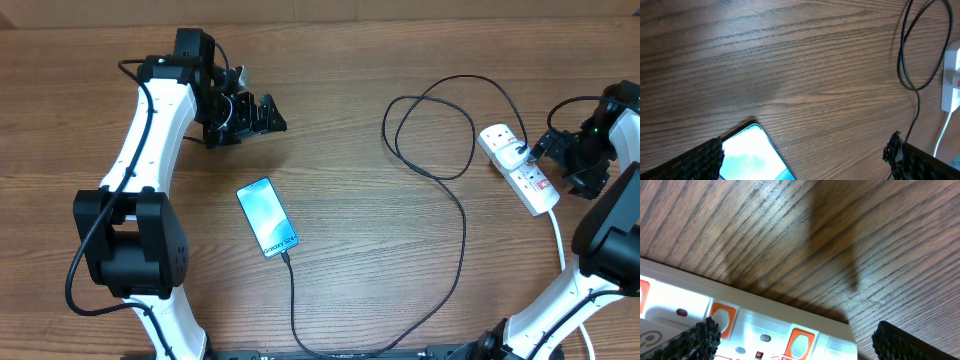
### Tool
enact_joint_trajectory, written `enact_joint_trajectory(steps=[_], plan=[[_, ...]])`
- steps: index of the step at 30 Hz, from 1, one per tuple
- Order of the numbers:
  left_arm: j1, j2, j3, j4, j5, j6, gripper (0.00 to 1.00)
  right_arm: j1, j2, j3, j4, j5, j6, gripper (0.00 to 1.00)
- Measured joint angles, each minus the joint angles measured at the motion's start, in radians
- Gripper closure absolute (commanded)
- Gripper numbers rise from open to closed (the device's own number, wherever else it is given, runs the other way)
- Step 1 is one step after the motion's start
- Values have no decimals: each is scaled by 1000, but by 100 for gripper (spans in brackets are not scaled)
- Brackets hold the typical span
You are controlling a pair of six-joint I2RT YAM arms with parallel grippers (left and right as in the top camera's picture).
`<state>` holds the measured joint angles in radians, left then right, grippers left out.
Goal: Plug charger to phone and switch on socket
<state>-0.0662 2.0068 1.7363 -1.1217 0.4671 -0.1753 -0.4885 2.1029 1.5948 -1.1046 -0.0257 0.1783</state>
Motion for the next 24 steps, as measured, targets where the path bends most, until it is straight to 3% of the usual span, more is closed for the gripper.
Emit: enact_joint_trajectory(steps=[24], plan=[[0,0,0,-1,0,3,0,0,0,0,-18,-5,3,0]])
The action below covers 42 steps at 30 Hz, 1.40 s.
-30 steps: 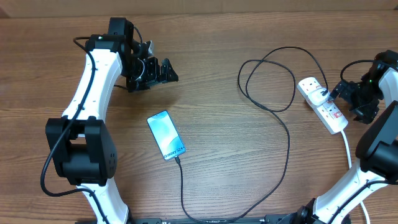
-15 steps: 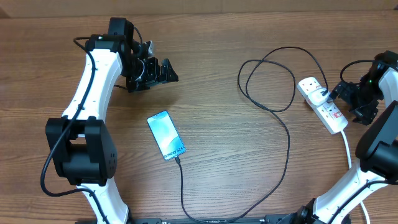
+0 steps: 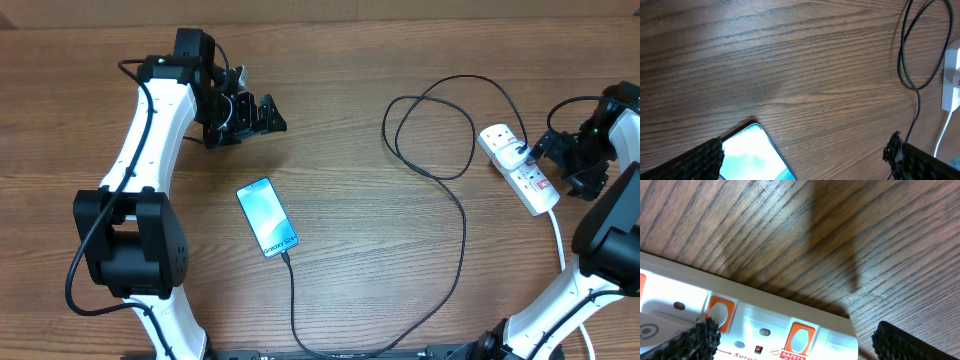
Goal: Plug charger to phone and switch on socket
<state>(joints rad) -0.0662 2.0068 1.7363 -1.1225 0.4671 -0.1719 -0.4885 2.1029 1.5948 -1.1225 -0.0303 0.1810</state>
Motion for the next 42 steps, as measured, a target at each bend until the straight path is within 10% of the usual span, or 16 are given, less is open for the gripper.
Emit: enact_joint_trajectory(steps=[42], plan=[[0,0,0,-7,0,19,0,38,-15,-13,11,76,28,0]])
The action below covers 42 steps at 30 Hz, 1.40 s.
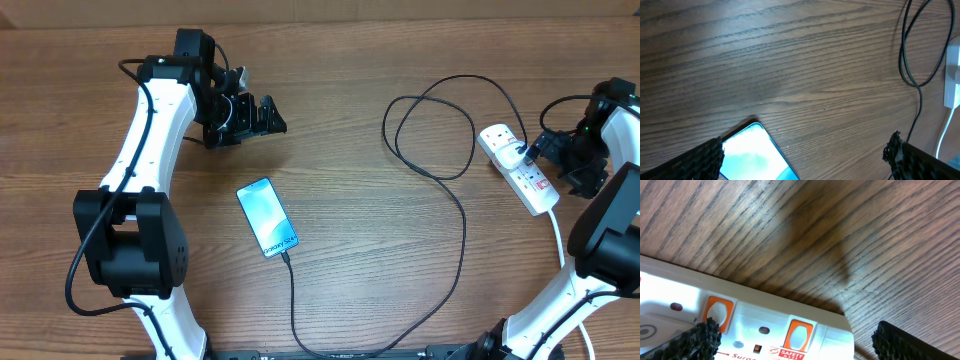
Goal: Plug charger to phone and switch on socket
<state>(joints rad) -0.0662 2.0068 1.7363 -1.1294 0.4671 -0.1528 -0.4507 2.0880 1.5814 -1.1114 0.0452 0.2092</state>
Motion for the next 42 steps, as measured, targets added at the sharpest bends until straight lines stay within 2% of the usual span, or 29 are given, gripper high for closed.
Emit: enact_joint_trajectory(steps=[29,42], plan=[[0,0,0,-1,0,0,1,2,-30,-63,63,-4,4,0],[0,0,0,0,0,0,0,6,-7,0,-10,7,4,0]])
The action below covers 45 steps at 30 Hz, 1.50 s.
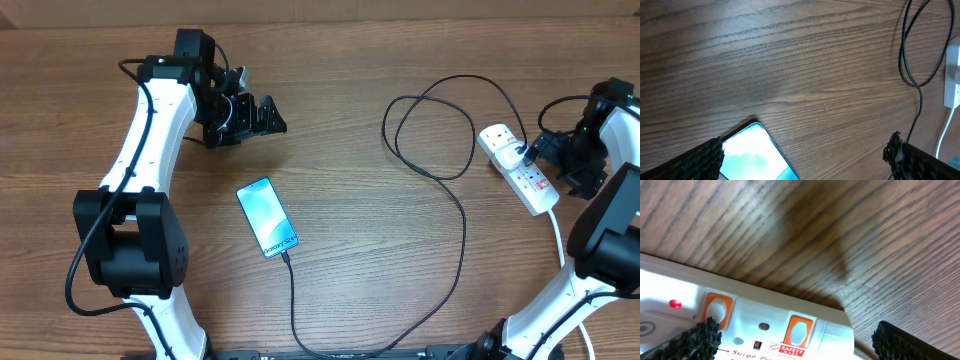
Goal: Plug charger to phone and switch on socket
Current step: 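Raise the right gripper up off the power strip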
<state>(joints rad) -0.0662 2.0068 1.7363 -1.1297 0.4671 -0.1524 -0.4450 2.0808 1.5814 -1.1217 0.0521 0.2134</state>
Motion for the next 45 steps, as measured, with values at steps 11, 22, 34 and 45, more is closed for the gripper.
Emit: enact_joint_trajectory(steps=[11,22,34,45], plan=[[0,0,0,0,0,0,0,23,7,161,-83,-28,-4,0],[0,0,0,1,0,0,0,27,7,299,-165,-33,-4,0],[0,0,0,4,0,0,0,14,16,810,-451,-148,-5,0],[0,0,0,4,0,0,0,14,-85,939,-528,-430,-8,0]])
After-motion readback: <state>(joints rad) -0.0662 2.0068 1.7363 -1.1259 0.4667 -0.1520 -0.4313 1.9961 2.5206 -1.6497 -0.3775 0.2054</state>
